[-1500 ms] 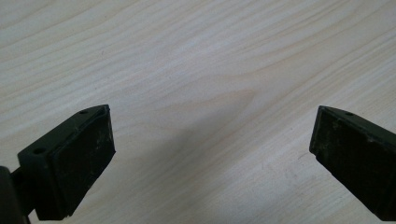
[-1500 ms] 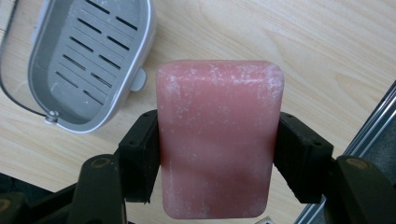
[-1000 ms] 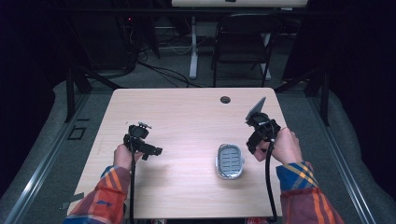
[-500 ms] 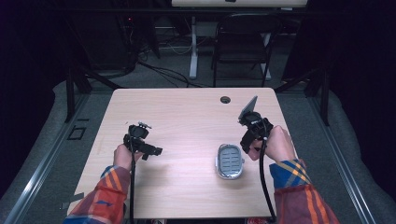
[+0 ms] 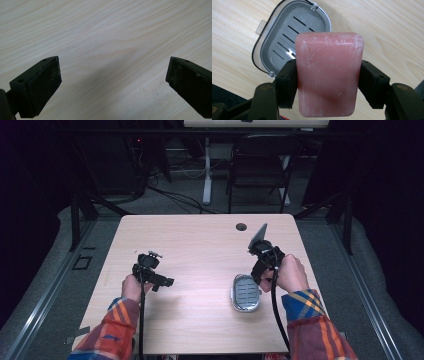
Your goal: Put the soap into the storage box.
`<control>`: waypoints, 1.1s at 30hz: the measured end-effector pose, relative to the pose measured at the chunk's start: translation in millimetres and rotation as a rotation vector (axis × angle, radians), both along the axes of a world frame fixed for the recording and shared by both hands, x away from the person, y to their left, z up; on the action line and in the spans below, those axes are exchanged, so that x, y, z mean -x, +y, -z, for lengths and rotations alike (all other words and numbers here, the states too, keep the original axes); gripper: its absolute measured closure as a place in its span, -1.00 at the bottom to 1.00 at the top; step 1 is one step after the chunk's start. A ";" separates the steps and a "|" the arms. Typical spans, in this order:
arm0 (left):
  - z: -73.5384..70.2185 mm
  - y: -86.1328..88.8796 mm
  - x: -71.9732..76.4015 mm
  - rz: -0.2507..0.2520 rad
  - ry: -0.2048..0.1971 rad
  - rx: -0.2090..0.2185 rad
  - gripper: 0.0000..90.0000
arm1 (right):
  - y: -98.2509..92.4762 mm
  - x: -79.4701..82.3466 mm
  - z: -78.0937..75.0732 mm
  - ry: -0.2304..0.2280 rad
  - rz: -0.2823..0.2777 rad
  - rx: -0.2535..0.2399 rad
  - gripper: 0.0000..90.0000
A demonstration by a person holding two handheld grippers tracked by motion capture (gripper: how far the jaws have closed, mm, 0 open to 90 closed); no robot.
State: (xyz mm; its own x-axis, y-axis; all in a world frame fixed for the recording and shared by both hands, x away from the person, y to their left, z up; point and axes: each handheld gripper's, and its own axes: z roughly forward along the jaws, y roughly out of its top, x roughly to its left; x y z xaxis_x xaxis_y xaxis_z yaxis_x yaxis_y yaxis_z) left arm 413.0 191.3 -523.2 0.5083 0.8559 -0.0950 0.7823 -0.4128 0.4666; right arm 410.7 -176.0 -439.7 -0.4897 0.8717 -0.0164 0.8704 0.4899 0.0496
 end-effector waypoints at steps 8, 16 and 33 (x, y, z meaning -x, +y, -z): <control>0.4 -0.1 -0.1 -0.002 0.001 0.001 -1.00 | 9.1 -2.8 4.2 0.029 -0.027 0.010 -0.17; 0.1 -0.1 -0.1 0.002 0.001 -0.001 -1.00 | 19.6 -4.4 13.2 0.038 -0.026 0.003 -0.17; 0.2 -0.7 -0.3 0.004 -0.002 -0.007 -1.00 | 35.7 -12.9 41.2 0.107 -0.032 0.040 -0.17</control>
